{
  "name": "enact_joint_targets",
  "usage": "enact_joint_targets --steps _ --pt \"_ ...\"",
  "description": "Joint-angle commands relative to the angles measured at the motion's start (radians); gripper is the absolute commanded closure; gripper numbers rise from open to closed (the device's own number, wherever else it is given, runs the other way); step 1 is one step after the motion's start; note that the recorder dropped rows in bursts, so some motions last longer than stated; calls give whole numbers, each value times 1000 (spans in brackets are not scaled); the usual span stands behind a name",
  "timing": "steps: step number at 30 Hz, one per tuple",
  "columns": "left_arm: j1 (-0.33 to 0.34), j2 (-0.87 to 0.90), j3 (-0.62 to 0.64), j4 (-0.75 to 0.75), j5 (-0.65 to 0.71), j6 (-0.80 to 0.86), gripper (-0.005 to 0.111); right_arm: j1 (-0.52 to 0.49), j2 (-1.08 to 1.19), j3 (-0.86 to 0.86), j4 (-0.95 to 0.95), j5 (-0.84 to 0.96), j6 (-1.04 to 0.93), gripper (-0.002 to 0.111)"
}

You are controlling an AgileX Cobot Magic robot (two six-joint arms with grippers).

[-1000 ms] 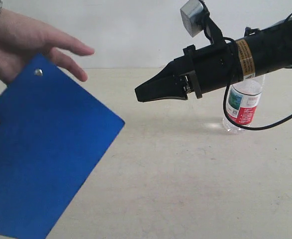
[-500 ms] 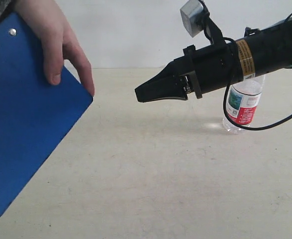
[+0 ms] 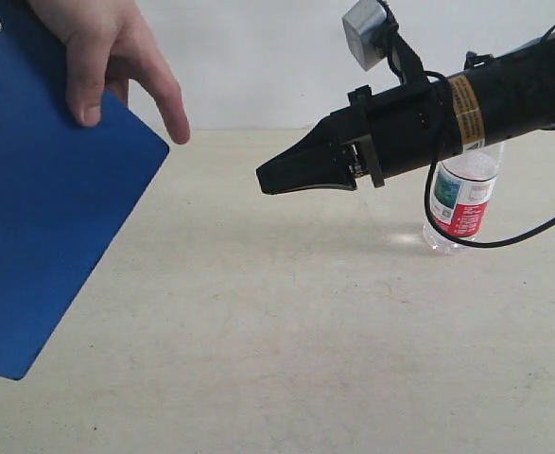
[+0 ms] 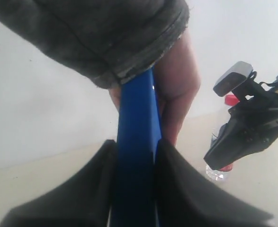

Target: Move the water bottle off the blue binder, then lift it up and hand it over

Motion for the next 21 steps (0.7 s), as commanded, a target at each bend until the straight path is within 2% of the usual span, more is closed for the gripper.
enact_joint_targets --steps 1,2,4,5,7,9,13,14,18,21 --pt "-4 -2 -14 28 -64 -8 68 -8 -13 -4 4 -4 -6 108" --pt "-4 -2 -14 31 -64 -8 49 -8 -13 -4 4 -4 -6 108" --pt "-4 -2 -14 29 -64 -24 35 -8 -13 -4 4 -4 -6 108" --pt "-4 -2 -14 29 -64 -33 35 -8 -13 -4 4 -4 -6 108" --pt "-4 -18 -14 27 -83 -70 59 -8 -37 -4 4 -4 -2 108" --pt "-4 -61 -14 36 -128 -75 103 -17 -133 -4 4 56 0 108" --pt "-8 -219 -14 112 -262 -108 102 -100 -553 -4 4 287 -11 108" --pt "-8 -274 -14 147 -352 -187 102 -139 -695 1 4 346 -25 108" --pt "-8 -430 -14 226 -559 -366 102 -211 -1061 99 4 630 -96 109" --pt "-8 -493 -9 262 -584 -375 102 -227 -1309 234 4 800 -120 109"
